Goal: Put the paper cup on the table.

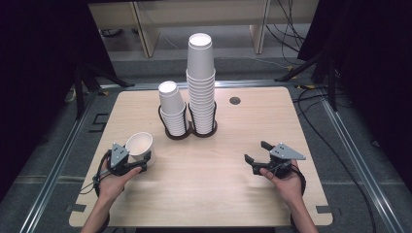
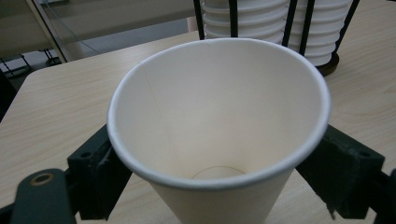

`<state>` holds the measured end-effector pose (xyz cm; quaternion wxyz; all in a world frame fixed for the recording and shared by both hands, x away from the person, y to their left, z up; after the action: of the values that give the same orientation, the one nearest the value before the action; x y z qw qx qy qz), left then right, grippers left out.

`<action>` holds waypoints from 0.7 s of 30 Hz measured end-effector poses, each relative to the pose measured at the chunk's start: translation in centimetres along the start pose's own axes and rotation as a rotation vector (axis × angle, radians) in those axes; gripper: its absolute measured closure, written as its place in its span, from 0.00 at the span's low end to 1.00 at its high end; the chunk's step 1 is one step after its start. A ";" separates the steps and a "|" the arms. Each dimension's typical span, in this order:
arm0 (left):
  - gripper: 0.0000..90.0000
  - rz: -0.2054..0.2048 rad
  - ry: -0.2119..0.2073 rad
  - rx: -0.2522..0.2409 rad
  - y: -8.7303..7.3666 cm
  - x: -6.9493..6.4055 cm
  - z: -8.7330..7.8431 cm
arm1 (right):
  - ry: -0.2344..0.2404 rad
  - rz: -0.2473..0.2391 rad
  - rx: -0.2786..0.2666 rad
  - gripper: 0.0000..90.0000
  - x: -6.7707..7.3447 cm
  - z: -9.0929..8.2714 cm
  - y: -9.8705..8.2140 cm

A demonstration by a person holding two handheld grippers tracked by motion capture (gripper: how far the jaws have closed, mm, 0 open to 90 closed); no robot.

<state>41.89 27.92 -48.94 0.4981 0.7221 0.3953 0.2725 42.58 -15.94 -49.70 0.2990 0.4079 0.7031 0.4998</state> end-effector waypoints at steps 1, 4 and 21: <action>0.16 -0.001 0.000 0.000 0.0 0.0 0.0 | -0.001 -0.001 0.000 0.17 0.0 0.0 0.0; 0.15 -0.002 0.000 -0.003 0.0 0.0 0.0 | 0.006 -0.010 -0.018 0.17 0.0 0.2 0.1; 0.00 -0.027 -0.003 -0.028 0.4 0.0 -0.4 | 0.019 -0.013 -0.007 0.17 0.2 0.3 0.0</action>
<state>41.66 28.03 -48.42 0.5125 0.7099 0.4005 0.2700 42.73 -15.64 -49.79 0.2968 0.3976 0.7067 0.5043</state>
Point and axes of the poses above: each handheld gripper's, and its own axes: z roughly forward along the jaws, y roughly out of its top, x roughly to its left, the point moved 6 cm from there along z, roughly forward along the jaws, and after that the axes turned 11 degrees about -y, right-handed, at the moved point
